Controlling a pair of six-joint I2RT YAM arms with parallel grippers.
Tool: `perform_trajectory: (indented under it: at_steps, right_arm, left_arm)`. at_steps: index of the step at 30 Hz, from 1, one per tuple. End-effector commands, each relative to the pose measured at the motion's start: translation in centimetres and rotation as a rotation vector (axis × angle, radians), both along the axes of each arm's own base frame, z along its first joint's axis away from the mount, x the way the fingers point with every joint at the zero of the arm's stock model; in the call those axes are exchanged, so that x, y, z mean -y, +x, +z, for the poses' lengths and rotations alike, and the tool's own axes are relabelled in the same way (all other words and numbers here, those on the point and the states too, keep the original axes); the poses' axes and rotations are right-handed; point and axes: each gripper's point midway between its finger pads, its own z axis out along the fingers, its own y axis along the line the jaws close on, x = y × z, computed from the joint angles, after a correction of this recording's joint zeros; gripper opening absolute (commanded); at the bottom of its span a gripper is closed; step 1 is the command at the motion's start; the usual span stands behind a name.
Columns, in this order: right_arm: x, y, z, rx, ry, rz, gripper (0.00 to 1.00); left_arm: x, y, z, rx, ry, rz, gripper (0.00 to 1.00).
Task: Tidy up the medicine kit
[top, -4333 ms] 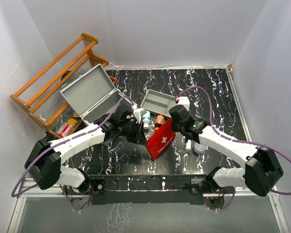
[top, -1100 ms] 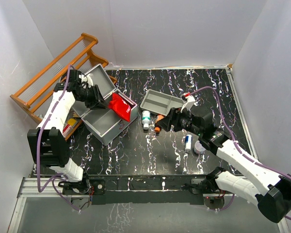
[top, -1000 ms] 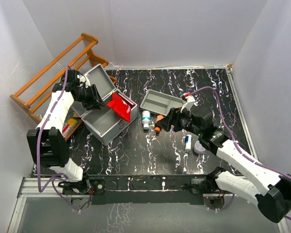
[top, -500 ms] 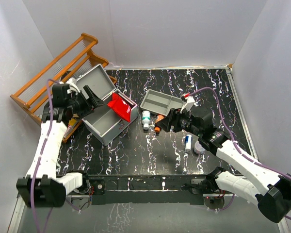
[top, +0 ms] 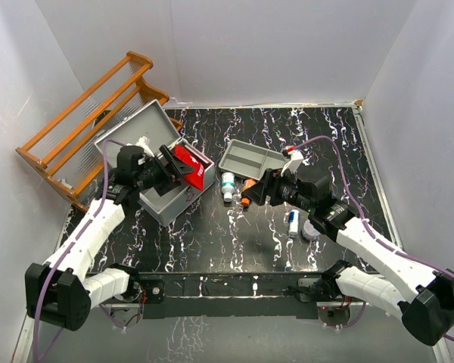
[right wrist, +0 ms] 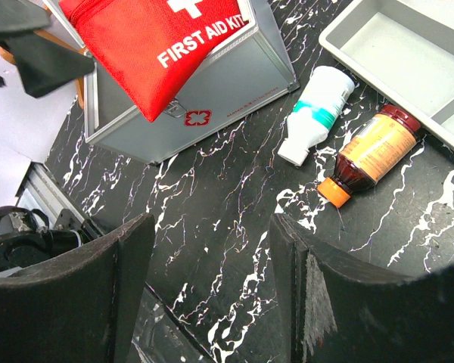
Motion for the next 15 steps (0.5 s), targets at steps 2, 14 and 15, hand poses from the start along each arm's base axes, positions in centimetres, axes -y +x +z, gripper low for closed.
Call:
perform_trajectory:
  at_steps: [2, 14, 15]
  right_arm:
    - [-0.2, 0.2, 1.6, 0.06, 0.041, -0.008, 0.6]
    - [0.1, 0.2, 1.5, 0.063, 0.037, -0.019, 0.59]
    - [0.1, 0.2, 1.6, 0.064, 0.036, -0.02, 0.59]
  left_arm:
    - [1.8, 2.1, 0.1, 0.042, -0.076, 0.052, 0.71]
    - [-0.5, 2.0, -2.1, -0.006, 0.159, 0.108, 0.0]
    - [-0.7, 1.9, -1.9, -0.008, 0.182, 0.097, 0.0]
